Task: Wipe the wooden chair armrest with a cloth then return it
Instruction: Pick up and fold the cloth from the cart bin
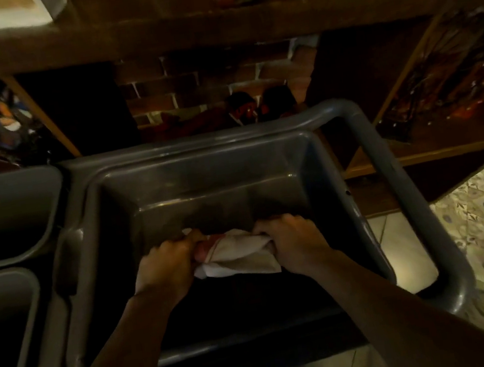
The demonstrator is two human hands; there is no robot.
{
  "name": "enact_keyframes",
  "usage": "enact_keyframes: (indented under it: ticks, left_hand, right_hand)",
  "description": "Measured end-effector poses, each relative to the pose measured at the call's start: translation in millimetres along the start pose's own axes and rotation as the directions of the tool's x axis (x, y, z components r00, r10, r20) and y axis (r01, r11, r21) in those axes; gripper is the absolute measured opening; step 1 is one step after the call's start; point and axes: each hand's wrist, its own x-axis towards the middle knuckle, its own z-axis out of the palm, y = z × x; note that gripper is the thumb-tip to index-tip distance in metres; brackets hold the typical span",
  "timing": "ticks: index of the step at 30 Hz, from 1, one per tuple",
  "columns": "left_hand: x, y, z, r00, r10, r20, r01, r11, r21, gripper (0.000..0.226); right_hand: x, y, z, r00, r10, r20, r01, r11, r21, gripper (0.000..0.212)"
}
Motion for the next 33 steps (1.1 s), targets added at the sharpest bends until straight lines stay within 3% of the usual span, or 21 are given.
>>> enact_keyframes:
  ticks: [8,14,23,27,33]
  left_hand:
    - [-14.6,13.6,-120.9,0.956,0.096,-0.276,-0.093,0.995,0.024,0.052]
    - [-37.8,32.5,-213.8,0.854,0.175,-0.49,-0.165,0.984,0.065,0.048]
    - [-68.0,52.2,-313.4,0.728,0.271,-0.63,-0.226,0.962,0.153,0.052]
    - [-73.6,67.6,-337.0,0.679,0.315,-0.663,-0.292,0.945,0.149,0.041]
    - [-69.7,113.8,-350.1,0.602,0.439,-0.667,-0.415,0.886,0.207,0.051]
  right_hand:
    - [-17.0,-23.5,-119.7,0.962,-0.06,-0.267,0.054,0.998,-0.031,0.03]
    - [-39.6,-42.1,-212.6,0.897,-0.109,-0.428,0.086,0.994,-0.073,0.035]
    - [-85.0,-63.8,-312.2,0.781,-0.139,-0.609,0.069,0.988,-0.136,0.034]
    - [-104.2,-62.0,-333.3,0.738,-0.116,-0.665,0.022,0.989,-0.148,0.034]
    - [-145.7,-35.6,-350.0,0.706,-0.007,-0.708,-0.106,0.988,-0.115,0.03]
